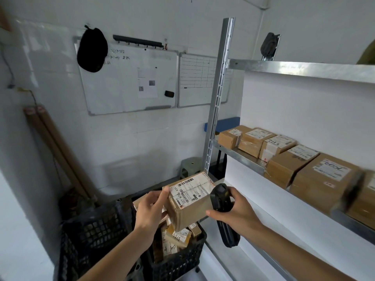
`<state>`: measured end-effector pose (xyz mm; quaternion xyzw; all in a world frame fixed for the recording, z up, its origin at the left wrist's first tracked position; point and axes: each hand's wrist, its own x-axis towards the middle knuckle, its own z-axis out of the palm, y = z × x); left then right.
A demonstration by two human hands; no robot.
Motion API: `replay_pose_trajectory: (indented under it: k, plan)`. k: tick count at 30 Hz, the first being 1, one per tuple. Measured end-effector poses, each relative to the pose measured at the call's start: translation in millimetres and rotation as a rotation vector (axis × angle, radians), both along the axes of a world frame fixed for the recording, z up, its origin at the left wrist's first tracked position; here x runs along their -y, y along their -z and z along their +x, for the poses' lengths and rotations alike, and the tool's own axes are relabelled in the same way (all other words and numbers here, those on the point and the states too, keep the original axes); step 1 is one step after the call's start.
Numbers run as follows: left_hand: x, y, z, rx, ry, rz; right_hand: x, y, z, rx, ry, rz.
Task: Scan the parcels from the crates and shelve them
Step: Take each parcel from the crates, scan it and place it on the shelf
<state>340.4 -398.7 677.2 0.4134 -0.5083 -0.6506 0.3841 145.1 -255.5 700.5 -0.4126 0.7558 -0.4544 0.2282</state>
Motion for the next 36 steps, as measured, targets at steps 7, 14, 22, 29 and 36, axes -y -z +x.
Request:
replay_pose_trajectory:
  k: [7, 14, 22, 29, 36]
  plan:
    - [-5.8, 5.3, -7.0, 0.027, -0.018, 0.01, -16.8, 1.7, -8.7, 0.018, -0.079, 0.058]
    - [-9.9, 20.0, -14.0, 0.017, -0.04, 0.023, -24.2, -0.5, -3.9, 0.081, -0.157, 0.101]
    - [-10.0, 20.9, -16.8, 0.013, 0.1, -0.008, -29.8, 8.4, -7.5, 0.088, -0.105, 0.134]
    - [-12.1, 19.1, -20.8, -0.014, 0.184, 0.016, -33.2, 18.0, -3.8, 0.148, -0.106, 0.155]
    - [-7.1, 27.4, -20.9, 0.062, 0.064, -0.133, -33.1, 16.1, -5.0, 0.164, -0.12, 0.105]
